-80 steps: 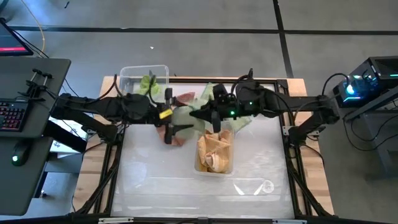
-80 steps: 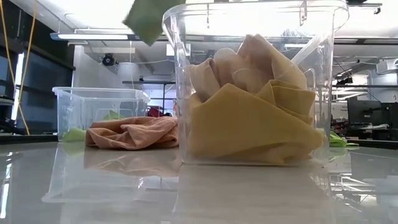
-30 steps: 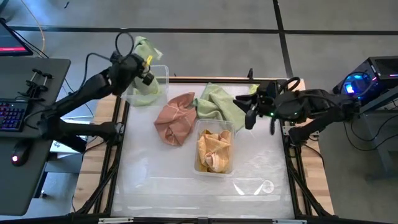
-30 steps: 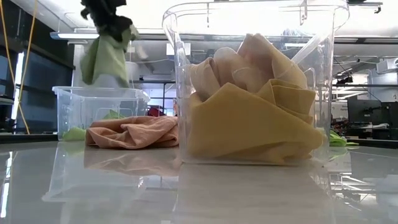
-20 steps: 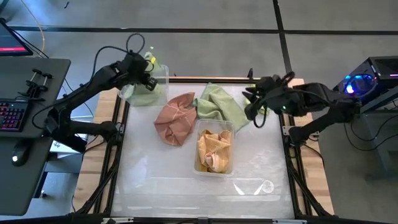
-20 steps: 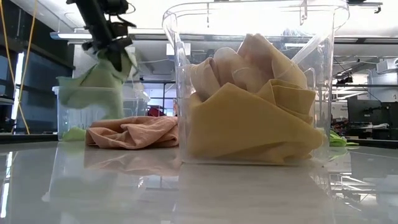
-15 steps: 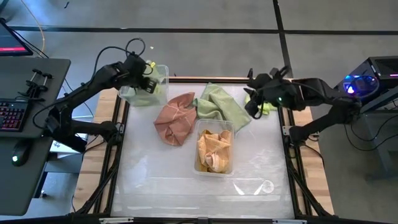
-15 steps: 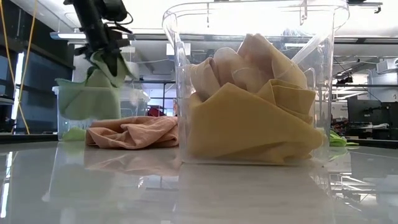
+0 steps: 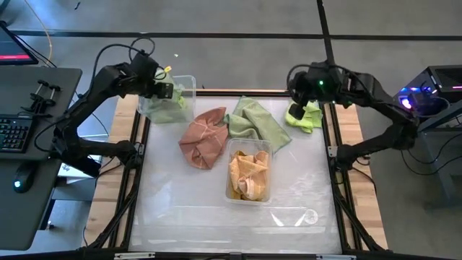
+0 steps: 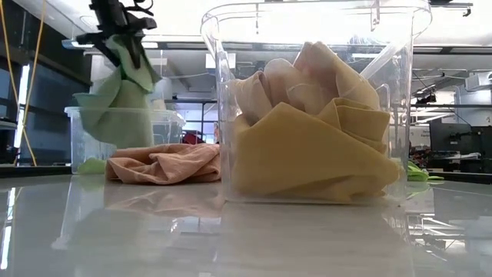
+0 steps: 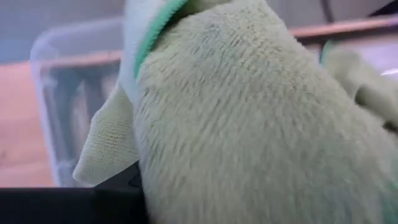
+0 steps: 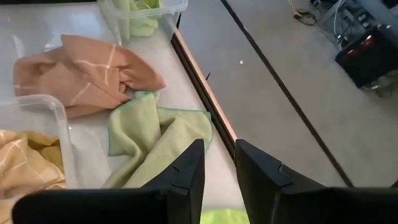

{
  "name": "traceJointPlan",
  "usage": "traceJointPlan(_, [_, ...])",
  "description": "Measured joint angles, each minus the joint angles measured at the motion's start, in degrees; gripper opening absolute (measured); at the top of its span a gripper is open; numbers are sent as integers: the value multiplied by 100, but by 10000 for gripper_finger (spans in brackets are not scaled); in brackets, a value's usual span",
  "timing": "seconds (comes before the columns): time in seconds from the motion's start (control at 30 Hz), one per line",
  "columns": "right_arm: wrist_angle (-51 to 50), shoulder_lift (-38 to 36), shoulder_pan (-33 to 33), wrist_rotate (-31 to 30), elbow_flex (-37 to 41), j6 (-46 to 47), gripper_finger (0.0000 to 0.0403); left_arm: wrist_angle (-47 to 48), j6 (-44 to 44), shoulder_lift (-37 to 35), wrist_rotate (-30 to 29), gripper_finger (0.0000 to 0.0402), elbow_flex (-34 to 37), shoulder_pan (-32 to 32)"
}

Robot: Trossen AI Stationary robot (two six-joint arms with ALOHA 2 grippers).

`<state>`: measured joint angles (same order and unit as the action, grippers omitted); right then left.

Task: Sort towels by color in basket
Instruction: Put the bottom dark green towel into the top transparent bin

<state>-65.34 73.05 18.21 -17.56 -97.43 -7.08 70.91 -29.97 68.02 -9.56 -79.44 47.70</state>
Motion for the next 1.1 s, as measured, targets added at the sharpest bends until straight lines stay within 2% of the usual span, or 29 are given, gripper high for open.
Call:
traceJointPlan(0.1, [1, 3, 199, 125, 0, 59, 84, -295, 8, 122, 34, 209, 102, 134])
traceJointPlan(0.27, [2, 3, 407, 213, 0, -232, 84, -45, 288, 474, 14, 230, 142, 273])
traceJointPlan(0.47, [2, 3, 559, 263, 0, -160, 84, -23, 224, 736, -6, 265, 142, 433])
traceJointPlan(0.6, [4, 3, 678, 756, 0, -395, 84, 301, 257, 788, -27, 283, 142, 525])
traceJointPlan(0.73, [61, 3, 898, 1744, 57, -689, 84, 504, 169, 745, -239, 284, 142, 560])
traceJointPlan(0.8, [225, 0, 1011, 2043, 238, -758, 84, 379, 166, 733, -153, 284, 142, 545])
traceJointPlan(0.97, [805, 7, 1221, 2241, 962, -777, 84, -359, 39, 810, 2, 271, 208, 256])
traceJointPlan(1.1, [1098, 14, 1255, 2253, 1433, -566, 84, -973, -451, 935, 440, 233, 516, 160])
